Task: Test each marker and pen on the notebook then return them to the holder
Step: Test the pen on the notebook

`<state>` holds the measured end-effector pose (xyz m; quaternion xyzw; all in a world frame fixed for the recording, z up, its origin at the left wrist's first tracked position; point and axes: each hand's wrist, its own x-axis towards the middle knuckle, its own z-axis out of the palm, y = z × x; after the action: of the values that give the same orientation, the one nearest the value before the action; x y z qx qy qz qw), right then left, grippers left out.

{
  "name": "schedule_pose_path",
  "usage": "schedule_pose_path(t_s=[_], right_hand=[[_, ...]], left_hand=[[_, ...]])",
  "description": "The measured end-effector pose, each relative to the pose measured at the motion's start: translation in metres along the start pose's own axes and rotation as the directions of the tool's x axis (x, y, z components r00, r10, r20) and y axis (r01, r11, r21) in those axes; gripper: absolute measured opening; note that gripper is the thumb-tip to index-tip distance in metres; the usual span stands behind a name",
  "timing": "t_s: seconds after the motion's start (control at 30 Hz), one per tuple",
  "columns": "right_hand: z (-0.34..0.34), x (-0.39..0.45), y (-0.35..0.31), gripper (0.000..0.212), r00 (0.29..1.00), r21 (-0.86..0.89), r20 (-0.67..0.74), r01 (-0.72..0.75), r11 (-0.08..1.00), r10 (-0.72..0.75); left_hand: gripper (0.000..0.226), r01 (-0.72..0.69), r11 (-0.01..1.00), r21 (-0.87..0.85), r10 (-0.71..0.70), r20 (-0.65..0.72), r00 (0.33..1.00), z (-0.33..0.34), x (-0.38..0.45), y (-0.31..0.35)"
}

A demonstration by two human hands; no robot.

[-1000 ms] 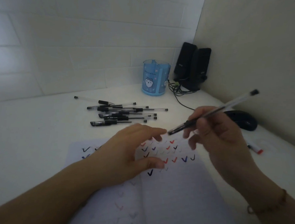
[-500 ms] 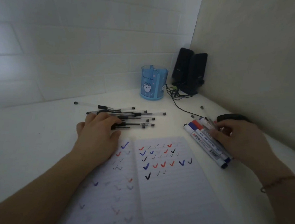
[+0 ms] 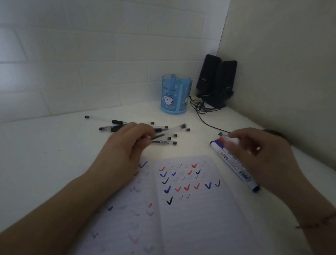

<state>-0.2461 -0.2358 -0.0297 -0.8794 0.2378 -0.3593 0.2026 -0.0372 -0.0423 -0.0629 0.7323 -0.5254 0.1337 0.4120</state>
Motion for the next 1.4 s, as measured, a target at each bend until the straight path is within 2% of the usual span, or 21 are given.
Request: schedule_pose_path(t_s=[0.1, 0.13, 0.23, 0.37, 0.43, 0.53, 0.6, 0.77, 0.9, 1.03, 1.17, 1.23, 1.27, 1.33, 1.4], right_hand=[[0.011, -0.017, -0.029, 0.043, 0.964, 0.308, 0.237, 0.046, 0.95, -0.123], [0.016, -0.021, -0.034, 0.043, 0.945, 0.392, 0.28, 0.048, 0.919, -0.168], [0.025, -0.028, -0.04, 0.021, 0.953, 0.553, 0.201, 0.079, 0.829, -0.225], [0.024, -0.026, -0.039, 0.016, 0.992, 0.665, 0.067, 0.037, 0.746, -0.109], [0.025, -0.026, -0.04, 0.017, 0.984, 0.679, 0.116, 0.021, 0.734, -0.135], [0.03, -0.031, -0.045, 0.012, 0.949, 0.639, 0.249, -0.013, 0.769, -0.191], [0.031, -0.032, -0.046, 0.013, 0.941, 0.607, 0.271, -0.004, 0.795, -0.203], [0.028, -0.029, -0.042, 0.01, 0.929, 0.619, 0.269, 0.037, 0.784, -0.256], [0.026, -0.029, -0.041, 0.021, 0.914, 0.642, 0.279, 0.051, 0.765, -0.295], [0.023, -0.03, -0.038, 0.01, 0.905, 0.66, 0.278, 0.064, 0.748, -0.323], [0.023, -0.031, -0.04, 0.008, 0.902, 0.67, 0.245, 0.107, 0.735, -0.355], [0.022, -0.027, -0.039, 0.008, 0.924, 0.681, 0.251, 0.044, 0.731, -0.29], [0.019, -0.024, -0.036, 0.015, 0.928, 0.711, 0.279, -0.028, 0.703, -0.245], [0.014, -0.017, -0.031, 0.025, 0.909, 0.732, 0.38, -0.184, 0.655, -0.169], [0.013, -0.014, -0.026, 0.015, 0.898, 0.65, 0.432, -0.243, 0.72, -0.087]], left_hand=[[0.02, -0.224, 0.967, -0.12, 0.234, 0.084, 0.968, -0.004, -0.002, 0.022], [0.019, -0.272, 0.952, -0.144, 0.289, 0.119, 0.95, -0.004, -0.004, 0.027], [0.018, -0.281, 0.942, -0.184, 0.318, 0.218, 0.923, -0.001, -0.01, 0.034], [0.024, -0.202, 0.972, -0.117, 0.223, 0.216, 0.951, 0.002, -0.012, 0.032], [0.026, -0.171, 0.978, -0.116, 0.196, 0.262, 0.945, 0.002, -0.012, 0.032], [0.031, -0.191, 0.971, -0.145, 0.233, 0.387, 0.892, 0.001, -0.015, 0.038], [0.034, -0.202, 0.968, -0.151, 0.249, 0.434, 0.866, 0.0, -0.015, 0.04], [0.028, -0.178, 0.962, -0.205, 0.253, 0.44, 0.862, -0.002, -0.015, 0.04], [0.027, -0.167, 0.954, -0.249, 0.262, 0.424, 0.867, -0.003, -0.017, 0.045], [0.024, -0.123, 0.94, -0.318, 0.251, 0.401, 0.881, -0.004, -0.018, 0.045], [0.017, -0.059, 0.926, -0.374, 0.203, 0.36, 0.911, -0.004, -0.019, 0.041], [0.023, -0.014, 0.929, -0.369, 0.15, 0.342, 0.928, -0.005, -0.02, 0.039], [0.023, -0.006, 0.934, -0.358, 0.132, 0.328, 0.935, -0.006, -0.02, 0.039], [0.013, 0.021, 0.925, -0.379, 0.107, 0.313, 0.944, -0.008, -0.022, 0.037], [0.019, 0.09, 0.898, -0.431, 0.048, 0.299, 0.953, -0.008, -0.021, 0.034]])
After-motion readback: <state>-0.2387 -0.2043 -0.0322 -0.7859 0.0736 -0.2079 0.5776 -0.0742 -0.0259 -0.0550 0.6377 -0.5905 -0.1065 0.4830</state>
